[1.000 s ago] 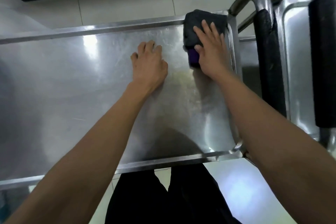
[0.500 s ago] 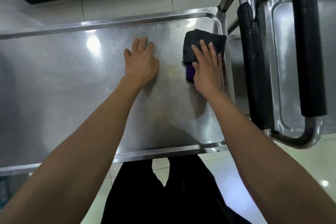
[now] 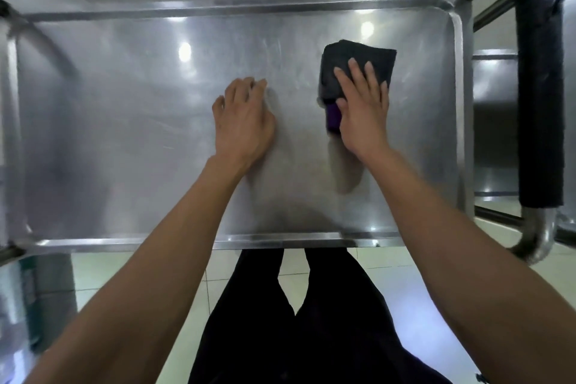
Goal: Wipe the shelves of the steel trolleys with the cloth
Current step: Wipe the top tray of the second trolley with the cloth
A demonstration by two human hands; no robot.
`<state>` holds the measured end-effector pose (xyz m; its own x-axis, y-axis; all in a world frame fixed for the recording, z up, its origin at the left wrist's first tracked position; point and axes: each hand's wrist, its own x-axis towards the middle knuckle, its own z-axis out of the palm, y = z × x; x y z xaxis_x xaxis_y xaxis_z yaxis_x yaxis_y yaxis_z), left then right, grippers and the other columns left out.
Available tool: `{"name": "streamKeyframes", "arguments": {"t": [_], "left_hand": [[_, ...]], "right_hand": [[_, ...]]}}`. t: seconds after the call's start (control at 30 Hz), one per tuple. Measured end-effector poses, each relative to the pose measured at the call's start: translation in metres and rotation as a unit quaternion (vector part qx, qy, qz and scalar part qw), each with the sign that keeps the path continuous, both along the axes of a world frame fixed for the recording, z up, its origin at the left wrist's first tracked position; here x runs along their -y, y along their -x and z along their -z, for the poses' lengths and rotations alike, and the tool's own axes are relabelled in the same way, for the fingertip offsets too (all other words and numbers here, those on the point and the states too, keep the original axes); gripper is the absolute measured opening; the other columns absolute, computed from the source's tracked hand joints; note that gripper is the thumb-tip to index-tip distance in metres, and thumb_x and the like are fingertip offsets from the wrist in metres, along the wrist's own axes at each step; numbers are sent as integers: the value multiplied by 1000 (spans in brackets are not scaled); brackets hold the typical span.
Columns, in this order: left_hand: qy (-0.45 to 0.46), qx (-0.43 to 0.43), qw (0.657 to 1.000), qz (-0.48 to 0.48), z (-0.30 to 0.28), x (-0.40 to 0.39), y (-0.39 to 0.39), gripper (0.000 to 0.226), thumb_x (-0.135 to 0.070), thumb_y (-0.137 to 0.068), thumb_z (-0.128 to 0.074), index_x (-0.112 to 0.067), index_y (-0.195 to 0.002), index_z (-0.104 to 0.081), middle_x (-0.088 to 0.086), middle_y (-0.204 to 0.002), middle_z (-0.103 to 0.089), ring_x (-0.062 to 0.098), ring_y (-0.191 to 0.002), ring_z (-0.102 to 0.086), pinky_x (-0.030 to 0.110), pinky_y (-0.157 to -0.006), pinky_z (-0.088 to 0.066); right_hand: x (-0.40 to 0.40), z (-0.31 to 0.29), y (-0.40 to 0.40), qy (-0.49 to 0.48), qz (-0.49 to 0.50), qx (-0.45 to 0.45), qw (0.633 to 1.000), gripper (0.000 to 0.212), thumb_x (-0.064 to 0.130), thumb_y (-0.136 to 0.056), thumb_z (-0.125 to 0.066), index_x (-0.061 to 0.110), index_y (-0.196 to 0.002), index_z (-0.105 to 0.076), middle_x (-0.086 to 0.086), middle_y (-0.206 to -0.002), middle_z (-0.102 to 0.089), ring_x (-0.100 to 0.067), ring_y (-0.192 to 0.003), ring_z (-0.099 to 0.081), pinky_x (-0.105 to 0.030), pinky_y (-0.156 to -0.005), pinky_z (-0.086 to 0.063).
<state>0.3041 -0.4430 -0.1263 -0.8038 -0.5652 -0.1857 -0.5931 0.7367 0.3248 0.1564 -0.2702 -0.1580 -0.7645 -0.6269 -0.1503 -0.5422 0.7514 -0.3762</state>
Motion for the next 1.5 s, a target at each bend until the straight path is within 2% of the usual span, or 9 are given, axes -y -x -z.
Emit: {"name": "streamKeyframes", "arguments": {"t": [0.2,0.3,0.43,0.6,0.7,0.97,1.27,1.5], "left_hand": [[23,22,998,-50,3,41,-48,41,-25,-95,-44,-13,-131,-59,8,-140,-51,29,-136,-40,53,-105,-39],[22,43,999,-20,3,55,-63,36,-22,-93,-47,-10,-124,-62,6,-138,-52,27,-131,-44,49,-100,-40],[9,29,999,15,6,66,-76,35,-18,-96,-44,-9,-124,-63,5,-136,-54,23,-125,-49,43,-99,-45],[-7,9,1000,17,4,70,-80,34,-22,-99,-44,-8,-121,-65,7,-127,-57,24,-113,-55,43,-95,-51],[-2,19,999,30,2,68,-78,36,-24,-98,-43,-8,-122,-66,7,-128,-57,25,-114,-55,44,-94,-50],[18,26,999,13,-4,27,-72,36,-21,-98,-44,-5,-123,-64,9,-134,-55,27,-126,-48,44,-100,-46],[-10,28,998,46,-4,-70,-19,38,-24,-94,-48,-11,-129,-59,7,-141,-49,28,-134,-40,49,-104,-41],[-18,44,997,68,-9,-117,19,40,-26,-96,-50,-13,-132,-58,6,-145,-48,28,-138,-37,48,-107,-35]], "right_hand": [[66,1,-46,-10,-69,1,998,55,22,-103,-43,30,-156,-28,5,-167,-13,-21,-154,-1,-46,-123,0],[101,-1,-65,-21,-109,9,994,56,22,-104,-43,31,-156,-25,5,-167,-11,-21,-154,1,-46,-123,1],[139,0,-84,-25,-177,28,984,57,25,-104,-44,32,-157,-23,6,-167,-9,-19,-154,2,-46,-124,2],[134,0,-89,-23,-204,25,978,56,24,-104,-44,31,-156,-25,7,-167,-11,-18,-154,0,-45,-124,1],[118,-2,-91,-7,-226,33,973,55,24,-103,-45,30,-156,-28,6,-167,-13,-18,-154,-2,-45,-124,0],[80,-2,-87,15,-173,41,984,56,22,-103,-45,31,-156,-28,7,-167,-13,-16,-154,-1,-43,-125,1],[-19,-6,-27,21,-77,42,996,55,19,-103,-45,31,-155,-29,7,-167,-13,-16,-154,0,-40,-123,4],[-85,-11,21,23,-5,30,999,56,15,-101,-47,29,-154,-33,6,-166,-16,-17,-154,-3,-43,-125,2]]}}
